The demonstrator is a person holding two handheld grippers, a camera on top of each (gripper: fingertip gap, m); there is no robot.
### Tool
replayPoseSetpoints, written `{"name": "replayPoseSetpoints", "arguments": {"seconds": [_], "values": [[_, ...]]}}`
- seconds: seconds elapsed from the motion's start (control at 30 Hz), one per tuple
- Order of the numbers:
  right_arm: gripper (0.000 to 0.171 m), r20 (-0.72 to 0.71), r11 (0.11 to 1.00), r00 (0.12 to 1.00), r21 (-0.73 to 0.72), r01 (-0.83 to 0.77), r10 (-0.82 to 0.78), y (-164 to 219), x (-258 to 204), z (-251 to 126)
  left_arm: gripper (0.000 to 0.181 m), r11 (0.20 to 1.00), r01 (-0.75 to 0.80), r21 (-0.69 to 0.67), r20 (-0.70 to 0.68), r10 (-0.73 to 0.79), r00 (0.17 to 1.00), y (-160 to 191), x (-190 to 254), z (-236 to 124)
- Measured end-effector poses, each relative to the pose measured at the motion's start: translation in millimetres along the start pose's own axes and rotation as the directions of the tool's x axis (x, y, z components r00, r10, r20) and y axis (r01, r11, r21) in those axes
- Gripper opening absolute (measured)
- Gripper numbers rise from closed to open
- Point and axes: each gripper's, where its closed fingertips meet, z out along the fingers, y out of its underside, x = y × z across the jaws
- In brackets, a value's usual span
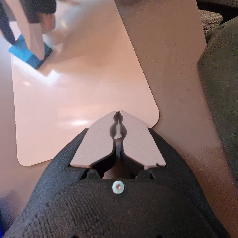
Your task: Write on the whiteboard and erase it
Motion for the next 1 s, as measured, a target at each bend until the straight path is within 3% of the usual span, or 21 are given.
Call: {"name": "replayPoseSetpoints", "arguments": {"seconds": [0.17,0.27,0.47,0.63,0.77,0.87,0.9,1.0], "values": [[0.052,-0.194,0.935,0.915,0.049,-0.351,0.354,18.8,135.1,8.3,0.0,1.0,-0.004,0.0,-0.002,0.004,1.0,-0.6,2.7,-0.4],[0.052,-0.32,0.869,0.812,0.101,-0.484,0.489,36.7,182.2,-1.5,0.0,1.0,0.0,0.001,-0.004,0.0,1.0,-0.6,2.8,-0.7],[0.053,-0.347,0.862,0.796,0.089,-0.498,0.496,45.0,186.4,1.5,0.0,1.0,0.01,0.003,-0.011,-0.01,1.0,-0.7,3.2,-1.0],[0.053,-0.342,0.889,0.82,0.181,-0.422,0.459,28.1,177.2,-15.3,0.0,1.0,0.012,0.004,-0.012,-0.012,1.0,-0.9,3.6,-1.3],[0.06,-0.327,0.883,0.822,0.114,-0.456,0.467,36.3,175.4,-4.7,0.0,1.0,0.016,0.005,-0.019,-0.016,1.0,-1.0,4.1,-1.5],[0.036,-0.342,0.889,0.823,0.111,-0.444,0.454,35.9,180.2,-4.1,0.0,1.0,0.017,0.005,-0.017,-0.017,1.0,-0.8,4.5,-1.9],[0.017,-0.328,0.886,0.824,0.146,-0.44,0.463,30.0,180.3,-9.2,0.0,1.0,0.022,0.005,-0.016,-0.022,1.0,-0.8,4.3,-1.9],[0.011,-0.347,0.88,0.813,0.266,-0.393,0.468,12.8,185.7,-42.1,0.0,1.0,0.03,0.006,-0.014,-0.029,0.999,-0.8,4.0,-2.0]]}}
